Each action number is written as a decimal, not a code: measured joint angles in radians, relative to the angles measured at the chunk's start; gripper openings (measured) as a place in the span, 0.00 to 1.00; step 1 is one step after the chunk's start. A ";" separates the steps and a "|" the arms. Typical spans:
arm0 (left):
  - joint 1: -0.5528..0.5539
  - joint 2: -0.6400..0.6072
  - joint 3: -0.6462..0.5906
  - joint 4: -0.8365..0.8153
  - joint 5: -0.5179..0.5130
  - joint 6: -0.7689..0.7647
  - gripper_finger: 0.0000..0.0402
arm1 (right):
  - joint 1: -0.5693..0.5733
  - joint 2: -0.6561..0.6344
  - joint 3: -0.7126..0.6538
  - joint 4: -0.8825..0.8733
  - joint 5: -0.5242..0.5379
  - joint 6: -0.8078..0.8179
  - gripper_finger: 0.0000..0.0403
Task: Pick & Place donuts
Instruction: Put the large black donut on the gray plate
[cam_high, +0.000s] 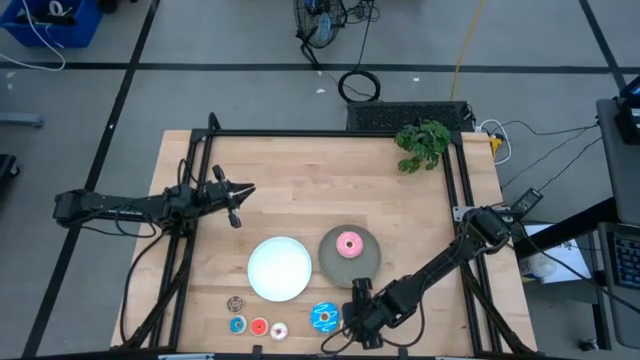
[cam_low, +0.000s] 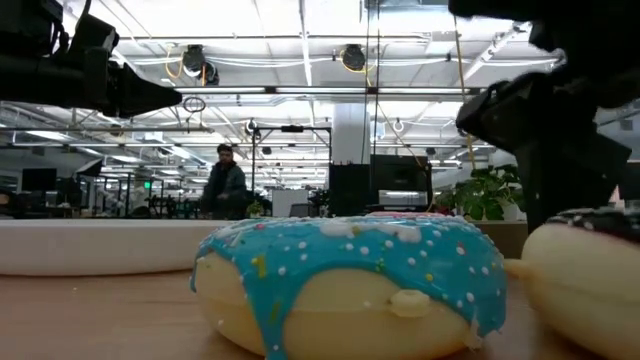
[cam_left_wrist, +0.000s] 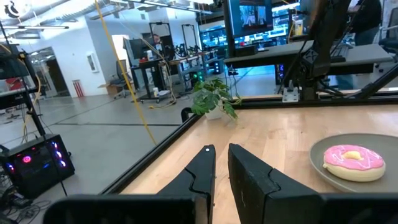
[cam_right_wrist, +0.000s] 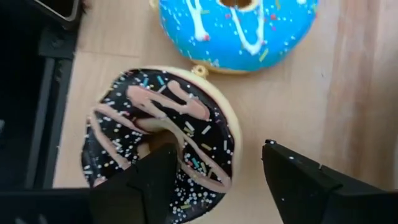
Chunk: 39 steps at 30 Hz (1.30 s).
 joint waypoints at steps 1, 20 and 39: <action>0.000 0.000 0.000 0.000 0.000 0.000 0.13 | -0.002 0.000 -0.009 0.002 0.000 0.003 0.54; 0.000 0.000 0.000 -0.008 0.000 -0.011 0.13 | -0.014 -0.002 -0.064 0.047 -0.055 0.046 0.29; 0.000 0.000 0.000 -0.007 0.000 -0.009 0.13 | -0.027 -0.226 -0.070 -0.123 -0.080 0.000 0.02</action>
